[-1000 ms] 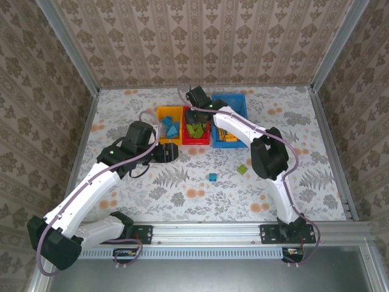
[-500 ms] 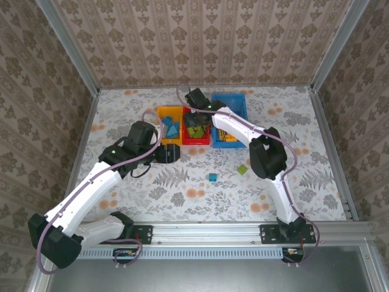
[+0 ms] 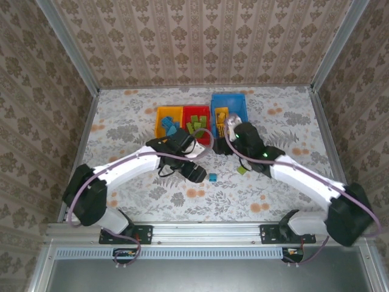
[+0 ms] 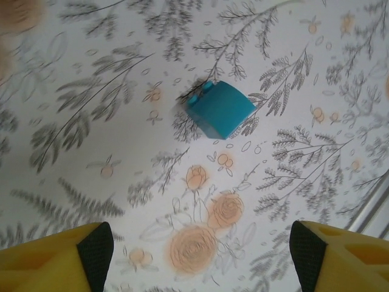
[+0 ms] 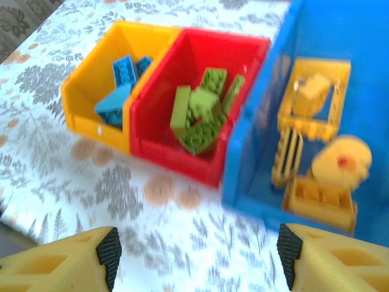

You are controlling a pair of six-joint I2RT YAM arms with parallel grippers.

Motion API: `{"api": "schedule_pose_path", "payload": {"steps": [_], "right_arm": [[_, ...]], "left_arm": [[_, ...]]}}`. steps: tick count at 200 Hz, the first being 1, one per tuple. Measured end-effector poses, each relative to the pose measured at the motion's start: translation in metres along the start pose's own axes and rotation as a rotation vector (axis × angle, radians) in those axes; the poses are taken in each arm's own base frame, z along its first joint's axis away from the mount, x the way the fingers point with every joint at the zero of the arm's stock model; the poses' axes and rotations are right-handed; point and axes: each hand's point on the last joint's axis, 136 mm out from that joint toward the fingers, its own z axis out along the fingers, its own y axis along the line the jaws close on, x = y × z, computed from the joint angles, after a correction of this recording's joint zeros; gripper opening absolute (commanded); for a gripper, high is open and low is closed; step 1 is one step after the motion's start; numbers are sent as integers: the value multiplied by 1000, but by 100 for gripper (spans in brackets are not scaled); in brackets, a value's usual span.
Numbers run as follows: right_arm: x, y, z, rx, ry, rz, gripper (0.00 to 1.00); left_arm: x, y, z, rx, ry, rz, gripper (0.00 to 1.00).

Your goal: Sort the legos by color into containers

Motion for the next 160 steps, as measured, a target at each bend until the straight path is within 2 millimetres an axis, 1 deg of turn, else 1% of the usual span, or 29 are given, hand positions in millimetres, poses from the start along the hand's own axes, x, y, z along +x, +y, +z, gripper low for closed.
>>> {"api": "schedule_pose_path", "payload": {"steps": [17, 30, 52, 75, 101, 135, 150, 160], "right_arm": [[30, -11, -21, -16, 5, 41, 78], [46, -17, -37, -30, -1, 74, 81], [58, -20, -62, -60, -30, 126, 81], [64, -22, -80, -82, -53, 174, 82], [76, -25, -89, -88, -33, 210, 82], [87, -26, -89, -86, 13, 221, 82], [90, -26, -88, -90, 28, 223, 82], [92, -25, -87, -93, 38, 225, 83]], "left_arm": [[-5, -4, 11, 29, -8, 123, 81], [-12, -12, 17, 49, -34, 230, 81], [-19, -19, 29, 66, -57, 370, 81], [-15, -21, 54, 73, -29, 460, 81], [-10, -23, 76, 53, -1, 524, 82], [-16, -18, 92, -13, -11, 558, 82], [-17, -14, 96, -36, -11, 559, 80], [-18, -11, 98, -47, -10, 558, 75]]}}
